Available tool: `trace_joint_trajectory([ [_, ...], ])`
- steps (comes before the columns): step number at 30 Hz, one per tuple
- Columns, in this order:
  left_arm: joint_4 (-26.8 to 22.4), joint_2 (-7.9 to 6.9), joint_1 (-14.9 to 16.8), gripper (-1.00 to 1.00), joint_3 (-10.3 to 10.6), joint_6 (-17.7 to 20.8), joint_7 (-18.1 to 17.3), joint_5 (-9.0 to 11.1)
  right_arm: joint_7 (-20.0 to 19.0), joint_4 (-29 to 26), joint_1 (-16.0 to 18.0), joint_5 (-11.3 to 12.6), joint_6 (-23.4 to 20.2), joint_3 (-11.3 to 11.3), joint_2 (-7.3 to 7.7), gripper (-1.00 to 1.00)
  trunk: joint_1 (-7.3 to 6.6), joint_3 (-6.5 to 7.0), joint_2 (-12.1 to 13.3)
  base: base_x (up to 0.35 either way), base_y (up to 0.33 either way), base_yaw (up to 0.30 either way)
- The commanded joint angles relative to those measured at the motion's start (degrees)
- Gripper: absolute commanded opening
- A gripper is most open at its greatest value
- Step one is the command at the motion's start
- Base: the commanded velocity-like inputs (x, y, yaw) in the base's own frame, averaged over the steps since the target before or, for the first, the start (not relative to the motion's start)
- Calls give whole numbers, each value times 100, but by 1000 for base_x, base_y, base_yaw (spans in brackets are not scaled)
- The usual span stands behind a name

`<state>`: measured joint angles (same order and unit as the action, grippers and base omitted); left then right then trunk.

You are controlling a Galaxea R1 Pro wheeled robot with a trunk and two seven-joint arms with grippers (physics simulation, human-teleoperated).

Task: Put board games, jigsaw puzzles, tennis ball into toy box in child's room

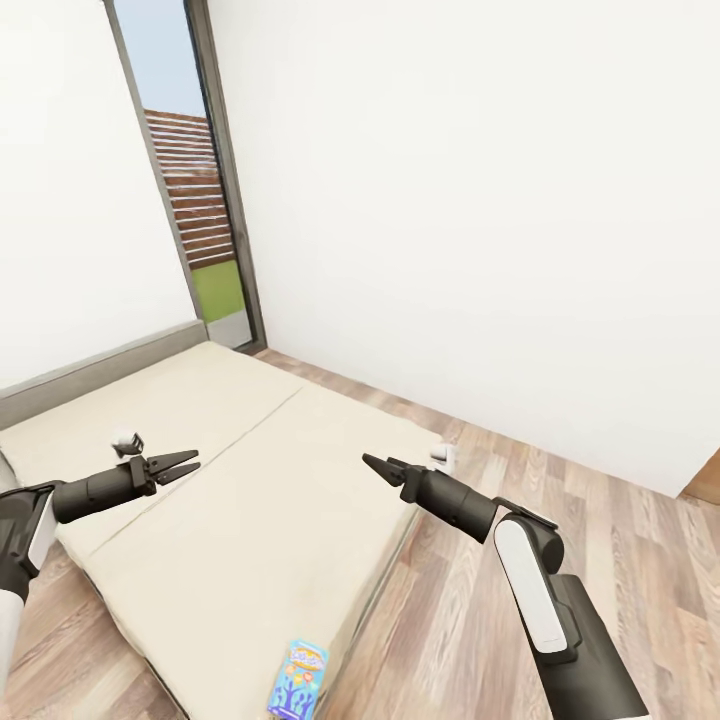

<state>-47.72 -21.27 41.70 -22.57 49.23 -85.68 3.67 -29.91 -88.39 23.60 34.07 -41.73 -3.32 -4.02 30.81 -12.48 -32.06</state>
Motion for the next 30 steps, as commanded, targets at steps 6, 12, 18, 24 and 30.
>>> trace_joint_trajectory([
  [6, -1, 0, -4, 100, -2, 60, -21, 17, -5, -3, 4, 21, -39, 7, 4, 100, 2, -10, -9, 0, -102, 71],
  [12, -1, 0, -10, 100, -2, 59, -20, 21, -6, -3, 4, 21, -39, 7, 2, 100, 2, -10, -9, 0, -21, 15],
  [18, -1, 0, -12, 100, -2, 60, -19, 22, -6, -3, 4, 19, -37, 2, -7, 100, 2, -10, -9, 36, -57, 114],
  [24, -1, 2, -12, 100, -2, 59, -19, 28, -6, -5, 4, 13, -37, -9, -16, 100, 2, -10, -9, 59, -152, 207],
  [30, -1, 7, -12, 100, 0, 54, -19, 29, -6, -10, 4, 12, -36, -10, -11, 100, 2, -10, -9, 11, -34, 50],
])
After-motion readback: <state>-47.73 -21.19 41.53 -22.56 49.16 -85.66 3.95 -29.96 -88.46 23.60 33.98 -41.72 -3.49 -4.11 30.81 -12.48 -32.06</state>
